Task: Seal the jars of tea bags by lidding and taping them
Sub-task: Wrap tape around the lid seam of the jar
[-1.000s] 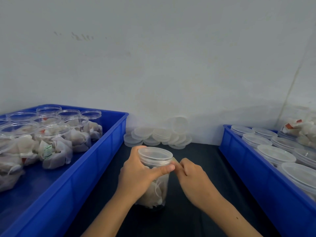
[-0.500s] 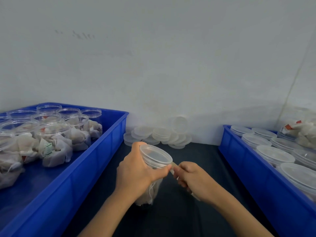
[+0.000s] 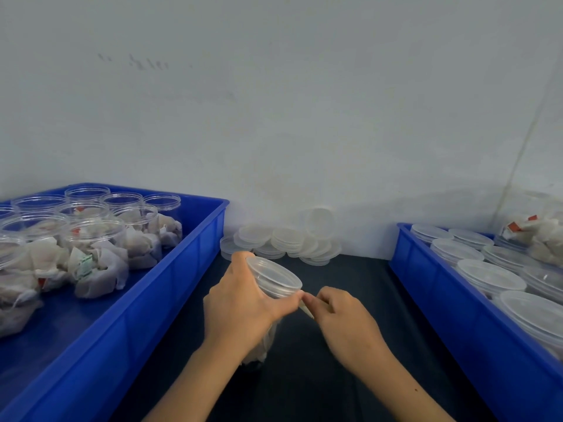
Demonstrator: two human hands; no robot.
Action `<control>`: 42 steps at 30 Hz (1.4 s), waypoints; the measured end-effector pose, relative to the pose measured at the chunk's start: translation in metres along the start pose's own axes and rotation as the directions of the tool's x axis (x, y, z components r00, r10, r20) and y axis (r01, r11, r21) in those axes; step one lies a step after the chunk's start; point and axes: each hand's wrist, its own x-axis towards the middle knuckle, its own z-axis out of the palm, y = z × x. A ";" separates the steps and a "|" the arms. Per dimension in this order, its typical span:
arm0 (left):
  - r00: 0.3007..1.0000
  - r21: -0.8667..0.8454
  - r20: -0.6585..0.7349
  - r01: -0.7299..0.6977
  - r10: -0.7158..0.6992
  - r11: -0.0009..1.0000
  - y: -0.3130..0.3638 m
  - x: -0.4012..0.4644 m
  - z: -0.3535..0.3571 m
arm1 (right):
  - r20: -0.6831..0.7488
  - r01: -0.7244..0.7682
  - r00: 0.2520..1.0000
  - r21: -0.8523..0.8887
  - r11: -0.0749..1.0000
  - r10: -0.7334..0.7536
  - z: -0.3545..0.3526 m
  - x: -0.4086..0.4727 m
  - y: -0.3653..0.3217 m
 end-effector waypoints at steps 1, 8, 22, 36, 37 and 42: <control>1.000 0.009 0.000 -0.007 0.007 1.000 0.000 0.000 0.000 | 0.004 -0.002 1.000 0.013 1.000 0.002 0.001 0.000 0.000; 0.994 0.018 -0.014 -0.110 0.110 0.994 0.004 -0.008 0.002 | -0.007 -0.053 0.999 -0.013 0.998 0.053 0.010 0.001 0.002; 0.984 -0.208 0.080 -0.139 0.159 0.968 0.029 -0.041 -0.015 | -0.230 -0.201 0.940 0.224 0.954 0.253 -0.008 0.037 0.052; 0.997 -0.123 0.076 -0.011 0.021 0.992 0.012 -0.016 0.003 | -0.229 0.138 0.964 0.008 0.990 -0.132 0.026 0.021 0.058; 0.997 -0.131 0.078 -0.008 0.019 0.991 0.012 -0.016 0.003 | -0.246 0.162 0.956 -0.021 0.987 -0.162 0.028 0.022 0.058; 0.998 -0.194 0.064 0.013 -0.001 0.981 0.005 -0.014 0.004 | -0.160 0.283 0.939 -0.139 0.949 -0.304 0.045 0.023 0.063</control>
